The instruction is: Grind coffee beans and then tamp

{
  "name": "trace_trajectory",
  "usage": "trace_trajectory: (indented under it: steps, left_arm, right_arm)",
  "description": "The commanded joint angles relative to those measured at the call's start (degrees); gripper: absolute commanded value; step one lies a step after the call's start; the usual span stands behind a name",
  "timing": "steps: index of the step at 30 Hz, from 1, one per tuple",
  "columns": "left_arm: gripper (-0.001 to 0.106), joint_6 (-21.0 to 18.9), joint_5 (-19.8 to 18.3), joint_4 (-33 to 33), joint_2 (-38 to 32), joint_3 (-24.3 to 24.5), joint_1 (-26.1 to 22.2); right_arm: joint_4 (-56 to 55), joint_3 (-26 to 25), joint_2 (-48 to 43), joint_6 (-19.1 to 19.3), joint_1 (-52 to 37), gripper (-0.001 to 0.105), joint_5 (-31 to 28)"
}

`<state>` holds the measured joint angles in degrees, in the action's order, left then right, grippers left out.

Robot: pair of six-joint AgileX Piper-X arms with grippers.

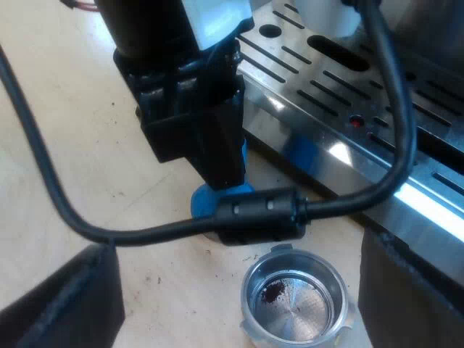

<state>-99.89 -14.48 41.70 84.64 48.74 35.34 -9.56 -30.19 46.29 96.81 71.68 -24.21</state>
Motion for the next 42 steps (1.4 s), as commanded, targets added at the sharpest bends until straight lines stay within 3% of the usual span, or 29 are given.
trace_trajectory:
  steps: [1, 6, 11, 19, 24, 28, 35, 42]
  left_arm:
    - [0.0, 1.11, 0.99, 2.39, -0.54, 0.27, 0.32]
    - [0.0, 3.03, 4.88, 4.65, -4.84, 0.26, 0.32]
    - [0.0, 3.03, 4.3, 4.82, -11.8, 0.26, 0.32]
    - [0.0, 3.03, 1.72, 8.26, -14.71, 0.26, 0.32]
    - [0.0, 3.03, 0.61, 9.94, -14.69, 2.33, 0.32]
    - [0.0, 3.03, 0.48, 10.82, -14.69, 5.47, 1.12]
    - [0.0, 3.03, 0.48, 10.93, -14.69, 10.6, 8.27]
    - [0.0, 3.03, 0.48, 10.93, -14.55, 12.15, 12.13]
  right_arm:
    - [0.78, -0.11, -0.13, 0.78, -0.06, 0.07, -0.01]
    - [0.52, -0.11, -1.14, 0.78, -0.06, 0.07, -0.43]
    - [-0.37, -0.11, -3.25, 0.78, -0.06, 0.07, -3.23]
    - [-10.72, 0.05, -9.19, 0.78, 1.07, 0.07, -4.05]
    - [-11.71, 4.58, -13.55, -2.98, 3.96, 0.07, -7.71]
    - [-11.71, 8.54, -16.13, -3.19, 6.29, 0.07, -10.75]
    - [-8.28, 13.87, -16.93, -3.19, 9.21, 0.07, -10.75]
    - [-1.58, 18.03, -16.93, -4.54, 9.37, 0.07, -13.38]
